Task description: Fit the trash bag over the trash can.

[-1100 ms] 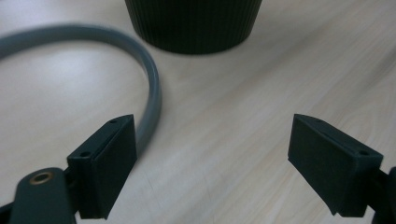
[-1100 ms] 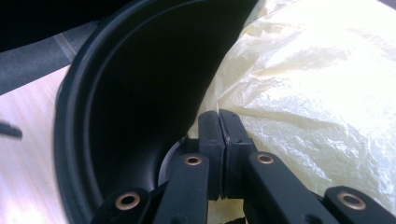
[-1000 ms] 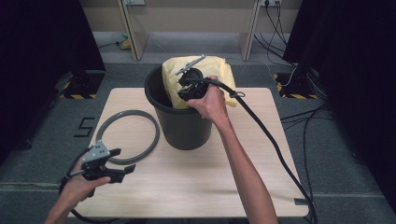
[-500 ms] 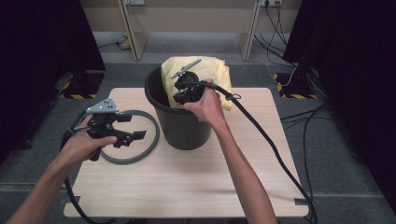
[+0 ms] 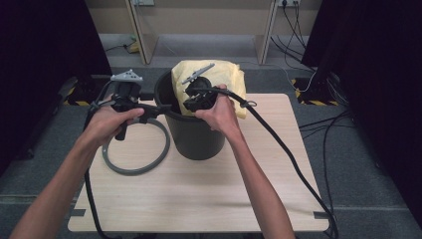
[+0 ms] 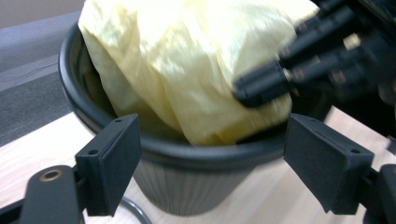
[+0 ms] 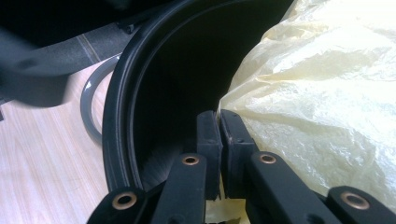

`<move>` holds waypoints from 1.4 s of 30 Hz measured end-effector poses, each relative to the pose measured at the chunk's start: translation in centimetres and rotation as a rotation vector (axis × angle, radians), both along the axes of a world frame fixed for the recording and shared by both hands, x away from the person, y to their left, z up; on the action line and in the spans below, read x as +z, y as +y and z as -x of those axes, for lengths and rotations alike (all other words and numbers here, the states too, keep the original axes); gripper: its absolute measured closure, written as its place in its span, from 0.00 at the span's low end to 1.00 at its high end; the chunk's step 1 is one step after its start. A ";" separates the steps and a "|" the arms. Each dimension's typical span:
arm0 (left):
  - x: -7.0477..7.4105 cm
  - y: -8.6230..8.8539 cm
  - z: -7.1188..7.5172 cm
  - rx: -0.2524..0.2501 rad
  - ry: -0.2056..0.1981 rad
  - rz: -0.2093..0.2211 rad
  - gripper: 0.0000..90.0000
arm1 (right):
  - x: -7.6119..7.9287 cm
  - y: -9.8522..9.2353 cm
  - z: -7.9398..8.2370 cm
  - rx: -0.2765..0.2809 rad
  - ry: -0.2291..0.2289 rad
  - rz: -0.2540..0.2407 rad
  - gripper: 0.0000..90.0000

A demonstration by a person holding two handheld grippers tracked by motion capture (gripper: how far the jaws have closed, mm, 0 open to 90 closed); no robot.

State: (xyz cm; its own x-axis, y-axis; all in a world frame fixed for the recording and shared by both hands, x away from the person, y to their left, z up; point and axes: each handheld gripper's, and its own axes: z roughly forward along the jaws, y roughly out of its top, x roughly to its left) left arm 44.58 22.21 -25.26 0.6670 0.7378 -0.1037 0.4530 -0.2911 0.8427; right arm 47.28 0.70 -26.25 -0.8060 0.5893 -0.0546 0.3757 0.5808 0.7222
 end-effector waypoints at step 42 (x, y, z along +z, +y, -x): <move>-0.9 -2.2 -5.3 0.053 0.069 -0.056 0.99 | 4.3 -8.7 -0.3 -0.365 -0.125 -0.025 0.46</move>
